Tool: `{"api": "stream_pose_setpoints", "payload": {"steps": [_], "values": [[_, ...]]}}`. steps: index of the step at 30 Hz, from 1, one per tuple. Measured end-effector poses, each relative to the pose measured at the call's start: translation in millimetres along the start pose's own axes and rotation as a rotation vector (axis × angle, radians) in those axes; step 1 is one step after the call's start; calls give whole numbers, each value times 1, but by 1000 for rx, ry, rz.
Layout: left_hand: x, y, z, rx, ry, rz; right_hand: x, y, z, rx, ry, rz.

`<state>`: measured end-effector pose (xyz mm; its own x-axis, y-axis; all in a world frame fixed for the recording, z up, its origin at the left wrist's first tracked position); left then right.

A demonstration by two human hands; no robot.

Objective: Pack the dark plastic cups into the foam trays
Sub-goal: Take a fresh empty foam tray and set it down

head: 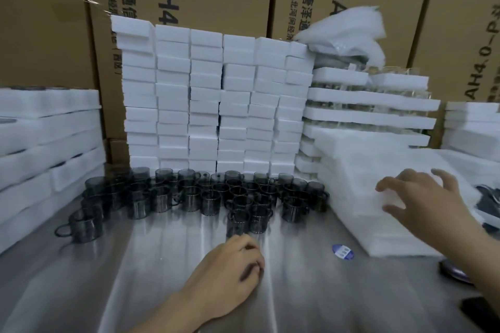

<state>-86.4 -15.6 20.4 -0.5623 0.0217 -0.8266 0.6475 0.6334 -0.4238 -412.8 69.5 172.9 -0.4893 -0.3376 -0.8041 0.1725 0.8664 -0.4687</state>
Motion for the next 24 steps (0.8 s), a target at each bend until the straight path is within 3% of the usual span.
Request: {"api": "stream_pose_setpoints", "payload": {"steps": [2,5,8,12,15,19,21,24], "values": [[-1,-2,5,-48,63,-65,-26,3,8,-102,-156,-82],[-20,-1,26,-223,329,-383,-76,30,58,-286,-504,-124],[-45,10,60,-387,471,-670,-80,74,140,-559,-544,26],[-59,24,106,-587,589,-774,-48,105,236,-827,-462,222],[-58,25,122,-649,714,-782,-44,87,235,-776,-587,135],[-54,14,111,-507,736,-655,-50,30,191,-512,-841,-94],[-50,7,100,-423,732,-544,-33,1,190,-421,-865,-58],[-46,2,93,-400,705,-462,1,-22,218,-438,-705,36]]}}
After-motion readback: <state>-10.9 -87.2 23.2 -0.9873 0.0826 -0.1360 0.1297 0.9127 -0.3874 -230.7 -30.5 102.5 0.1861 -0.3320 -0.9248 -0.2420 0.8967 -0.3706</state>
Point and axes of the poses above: each hand's wrist, its own y-axis away from the middle knuckle, its own x-axis out of the palm, z = x × y, the point moved 5 cm from there along -y, towards the middle knuckle, and after that the axes turned 5 degrees about y, right-handed, at the moved point
